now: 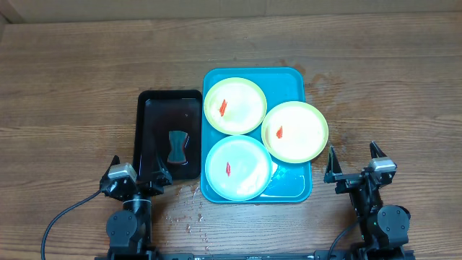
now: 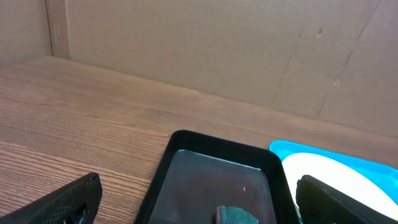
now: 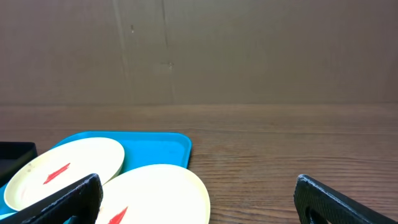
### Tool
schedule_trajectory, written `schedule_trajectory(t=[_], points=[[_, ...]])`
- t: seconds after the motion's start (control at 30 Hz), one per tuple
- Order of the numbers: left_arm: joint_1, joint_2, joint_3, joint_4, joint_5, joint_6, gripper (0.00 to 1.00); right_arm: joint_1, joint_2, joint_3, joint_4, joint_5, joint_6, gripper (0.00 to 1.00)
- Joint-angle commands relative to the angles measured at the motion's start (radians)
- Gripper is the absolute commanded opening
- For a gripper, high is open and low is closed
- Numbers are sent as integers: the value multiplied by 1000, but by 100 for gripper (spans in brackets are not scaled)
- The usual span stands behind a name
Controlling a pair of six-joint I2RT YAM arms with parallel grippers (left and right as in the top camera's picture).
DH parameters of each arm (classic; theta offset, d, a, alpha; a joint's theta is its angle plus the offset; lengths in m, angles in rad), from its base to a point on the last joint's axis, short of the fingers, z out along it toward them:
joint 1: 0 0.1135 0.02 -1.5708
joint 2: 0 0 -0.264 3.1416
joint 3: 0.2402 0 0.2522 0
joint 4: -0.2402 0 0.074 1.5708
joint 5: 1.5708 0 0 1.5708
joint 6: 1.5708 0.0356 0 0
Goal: Clean dirty plates on tray and stack at the side
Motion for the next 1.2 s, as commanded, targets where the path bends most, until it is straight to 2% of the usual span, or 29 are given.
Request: schedule_trajectory(t=[0.0, 0.57, 1.17], points=[[5, -4, -3, -1, -5, 27, 100, -4, -5, -10, 3, -12, 8, 100], [5, 66, -3, -1, -3, 27, 100, -4, -5, -10, 3, -27, 12, 100], [5, 68, -3, 0, -6, 27, 100, -4, -5, -10, 3, -27, 11, 100]])
